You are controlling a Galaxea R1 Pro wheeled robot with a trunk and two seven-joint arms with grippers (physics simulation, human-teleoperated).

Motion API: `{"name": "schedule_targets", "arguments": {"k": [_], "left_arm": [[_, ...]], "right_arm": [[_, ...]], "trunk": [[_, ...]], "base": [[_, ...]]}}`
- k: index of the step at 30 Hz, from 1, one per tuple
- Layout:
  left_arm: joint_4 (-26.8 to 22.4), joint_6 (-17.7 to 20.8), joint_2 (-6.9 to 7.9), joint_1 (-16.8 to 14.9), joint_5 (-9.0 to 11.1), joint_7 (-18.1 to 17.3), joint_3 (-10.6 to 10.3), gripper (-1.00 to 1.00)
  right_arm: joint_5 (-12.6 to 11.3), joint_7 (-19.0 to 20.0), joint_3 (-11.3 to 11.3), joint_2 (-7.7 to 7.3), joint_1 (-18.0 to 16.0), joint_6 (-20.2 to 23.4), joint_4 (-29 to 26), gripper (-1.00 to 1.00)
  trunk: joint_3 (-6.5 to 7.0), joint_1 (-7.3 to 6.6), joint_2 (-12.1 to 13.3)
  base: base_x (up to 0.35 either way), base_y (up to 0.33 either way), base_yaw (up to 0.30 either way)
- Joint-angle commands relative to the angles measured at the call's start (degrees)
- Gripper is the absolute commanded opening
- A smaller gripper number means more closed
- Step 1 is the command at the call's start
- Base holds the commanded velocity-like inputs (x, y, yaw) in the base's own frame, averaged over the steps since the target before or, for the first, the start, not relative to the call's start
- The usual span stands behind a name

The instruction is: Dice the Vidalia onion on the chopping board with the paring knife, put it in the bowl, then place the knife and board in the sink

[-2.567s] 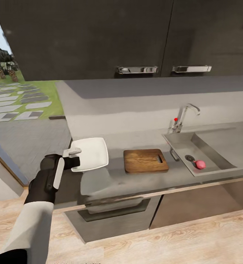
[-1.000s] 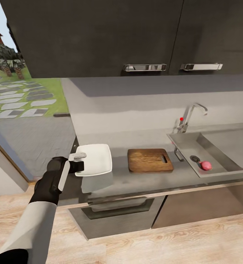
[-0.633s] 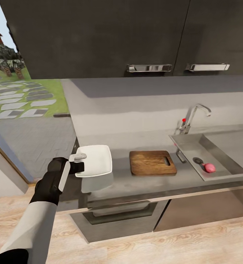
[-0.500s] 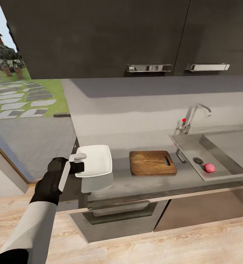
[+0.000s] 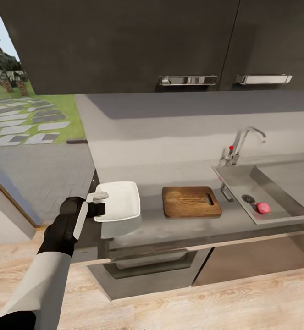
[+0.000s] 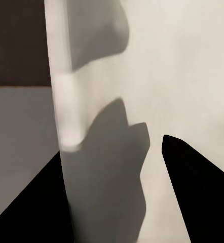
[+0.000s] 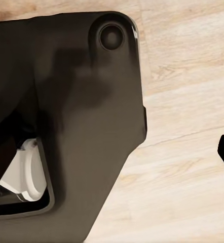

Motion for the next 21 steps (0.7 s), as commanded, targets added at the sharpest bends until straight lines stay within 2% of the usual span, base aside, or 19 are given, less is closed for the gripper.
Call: {"name": "schedule_targets", "arguments": {"k": [1, 21], "left_arm": [[0.16, 0.24, -0.06, -0.05, 0.24, 0.17, 0.12, -1.00], [0.41, 0.24, -0.06, -0.05, 0.17, 0.19, 0.12, -1.00]], "right_arm": [[0.17, -0.04, -0.26, 0.04, 0.03, -0.07, -0.11, 1.00], [0.17, 0.03, -0.23, 0.03, 0.03, -0.08, -0.11, 1.00]], "trunk": [[-0.18, 0.03, -0.10], [-1.66, 0.03, -0.10]], "base": [[0.000, 0.000, 0.000], [0.000, 0.000, 0.000]]}}
